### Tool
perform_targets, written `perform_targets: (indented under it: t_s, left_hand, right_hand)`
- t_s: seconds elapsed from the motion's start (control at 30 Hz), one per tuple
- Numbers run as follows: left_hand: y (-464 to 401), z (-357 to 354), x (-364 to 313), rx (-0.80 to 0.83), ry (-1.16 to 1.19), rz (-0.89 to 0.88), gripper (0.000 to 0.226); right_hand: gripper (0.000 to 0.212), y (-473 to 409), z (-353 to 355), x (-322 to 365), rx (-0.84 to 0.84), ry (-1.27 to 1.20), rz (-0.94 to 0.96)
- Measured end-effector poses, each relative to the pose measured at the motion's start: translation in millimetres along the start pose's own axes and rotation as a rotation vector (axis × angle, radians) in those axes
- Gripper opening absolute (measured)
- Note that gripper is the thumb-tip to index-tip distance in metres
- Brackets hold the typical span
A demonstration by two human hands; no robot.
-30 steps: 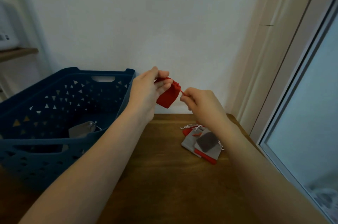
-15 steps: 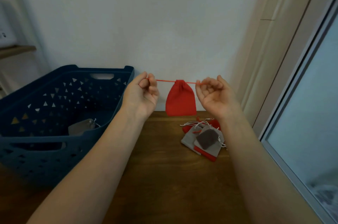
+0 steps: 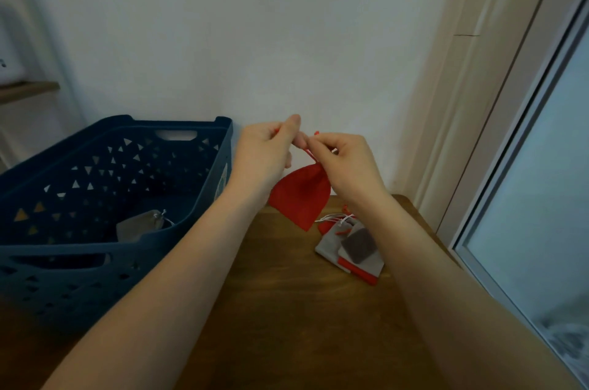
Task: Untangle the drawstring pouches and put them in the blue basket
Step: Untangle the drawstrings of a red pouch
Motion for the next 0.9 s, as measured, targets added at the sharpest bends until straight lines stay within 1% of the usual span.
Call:
perform_targets:
  t_s: [0.07, 0.13, 0.2, 0.27, 0.37, 0.43, 0.5, 0.6, 0.63, 0.73, 0.9]
  left_hand:
    - [1.4, -1.1, -2.9, 0.005, -0.084, -0.106, 0.042]
    - [2.3, -1.0, -4.6, -0.002, -0.107, -0.142, 0.044]
    - [3.7, 0.6, -6.9, -0.007, -0.096, -0.131, 0.046]
    - [4.9, 2.7, -6.7, -0.004, -0.039, -0.078, 0.044]
    - [8.2, 2.1, 1.6, 0.025, 0.071, 0.017, 0.030]
    - [9.7, 0.0, 9.4, 0.063, 0.064, 0.023, 0.022]
    - [11.8, -2.8, 14.9, 0.115, 0.052, 0.027, 0.018]
    - [15.8, -5.9, 17.2, 0.195, 0.019, -0.011, 0.011]
    - [16.4, -6.0, 17.6, 0.207, 0.007, -0.019, 0.012]
    - [15.3, -5.3, 19.9, 0.233, 0.030, 0.065, 0.023]
    - [11.0, -4.4, 25.8, 0.247, 0.244, 0.306, 0.027]
  right_hand:
    - [0.027, 1.6, -2.6, 1.5, 0.024, 0.006, 0.040]
    - [0.032, 3.4, -5.3, 2.3, 0.061, -0.042, 0.036]
    - [0.028, 5.7, -7.2, 3.5, 0.103, -0.142, 0.008]
    - [0.020, 7.0, -7.0, 3.7, 0.104, -0.205, -0.018]
    - [0.018, 7.7, -5.0, 2.6, 0.053, -0.287, -0.085]
    - [0.021, 7.2, -5.5, 0.8, 0.033, -0.396, -0.178]
    - [0.023, 6.1, -5.7, -1.5, 0.010, -0.480, -0.261]
    - [0.024, 5.0, -4.9, -2.8, -0.023, -0.578, -0.331]
    - [0.023, 5.6, -5.0, -2.6, -0.022, -0.584, -0.339]
    - [0.023, 6.2, -4.4, -2.9, -0.020, -0.532, -0.328]
    - [0.025, 3.5, -1.4, -14.8, -0.122, -0.595, -0.411]
Point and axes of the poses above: each hand's wrist, its own y-axis away from the middle knuckle, its own z-axis out of the back of the hand, x = y × z, the point moved 3 cm from there along -y, towards the middle knuckle, and after that the axes turned 13 degrees about -x, right-handed, at the moved point
